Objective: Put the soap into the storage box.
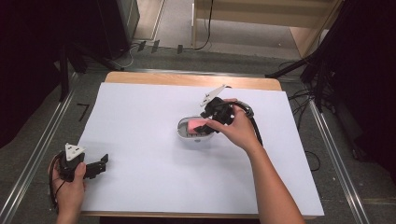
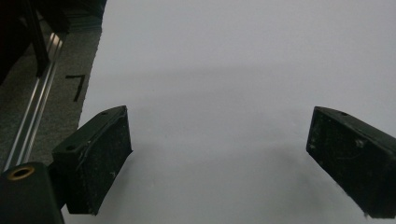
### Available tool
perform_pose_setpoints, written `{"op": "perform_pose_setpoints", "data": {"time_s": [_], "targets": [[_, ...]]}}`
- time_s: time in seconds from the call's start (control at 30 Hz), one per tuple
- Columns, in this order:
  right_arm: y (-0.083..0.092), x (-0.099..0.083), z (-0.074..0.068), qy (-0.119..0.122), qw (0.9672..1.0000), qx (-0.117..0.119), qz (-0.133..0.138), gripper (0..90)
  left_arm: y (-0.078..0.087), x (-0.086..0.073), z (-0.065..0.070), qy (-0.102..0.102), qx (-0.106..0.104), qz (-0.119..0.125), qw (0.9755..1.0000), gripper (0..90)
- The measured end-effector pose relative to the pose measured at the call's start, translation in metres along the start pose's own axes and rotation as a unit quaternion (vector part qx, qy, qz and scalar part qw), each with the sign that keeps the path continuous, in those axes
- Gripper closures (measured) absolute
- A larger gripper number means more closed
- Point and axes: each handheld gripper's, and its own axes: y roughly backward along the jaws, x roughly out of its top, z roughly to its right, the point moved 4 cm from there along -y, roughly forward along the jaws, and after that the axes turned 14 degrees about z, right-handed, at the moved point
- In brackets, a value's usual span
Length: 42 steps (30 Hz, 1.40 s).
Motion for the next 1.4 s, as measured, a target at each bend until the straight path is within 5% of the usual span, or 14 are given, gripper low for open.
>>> {"op": "perform_pose_setpoints", "data": {"time_s": [0.13, 0.27, 0.3, 0.33, 0.5, 0.7, 0.87, 1.4], "targets": [[0.006, -0.007, 0.000, -0.014, 0.9998, -0.014, 0.008, 26.3, 0.000, 0.000, 0.000, 0.000, 0.000, 0.001, 1.0000, 6.9], [0.018, -0.029, 0.003, -0.032, 0.9965, -0.077, 0.004, 13.7, 0.000, 0.000, 0.000, -0.002, 0.000, 0.001, 1.0000, 6.9], [0.018, -0.029, 0.003, -0.032, 0.9965, -0.077, 0.004, 13.7, 0.000, 0.000, 0.000, -0.002, 0.000, 0.001, 1.0000, 6.9], [0.025, -0.040, 0.003, -0.038, 0.9930, -0.112, 0.005, 13.7, 0.000, 0.000, 0.000, -0.002, 0.000, 0.001, 1.0000, 6.9], [0.040, -0.059, 0.001, -0.074, 0.9898, -0.120, 0.015, 0.0, 0.000, 0.000, 0.001, -0.004, 0.002, 0.000, 1.0000, 6.9], [0.054, -0.075, 0.000, -0.080, 0.9852, -0.148, 0.033, 0.0, 0.000, 0.000, 0.001, -0.004, 0.002, 0.001, 1.0000, 6.9], [0.069, -0.100, -0.001, -0.102, 0.9783, -0.175, 0.043, 0.0, 0.001, 0.000, 0.001, -0.006, 0.003, 0.003, 1.0000, 6.9], [0.105, -0.162, -0.013, -0.146, 0.9624, -0.217, 0.073, 0.0, 0.001, 0.000, 0.001, -0.006, 0.005, 0.005, 1.0000, 6.9]]}}
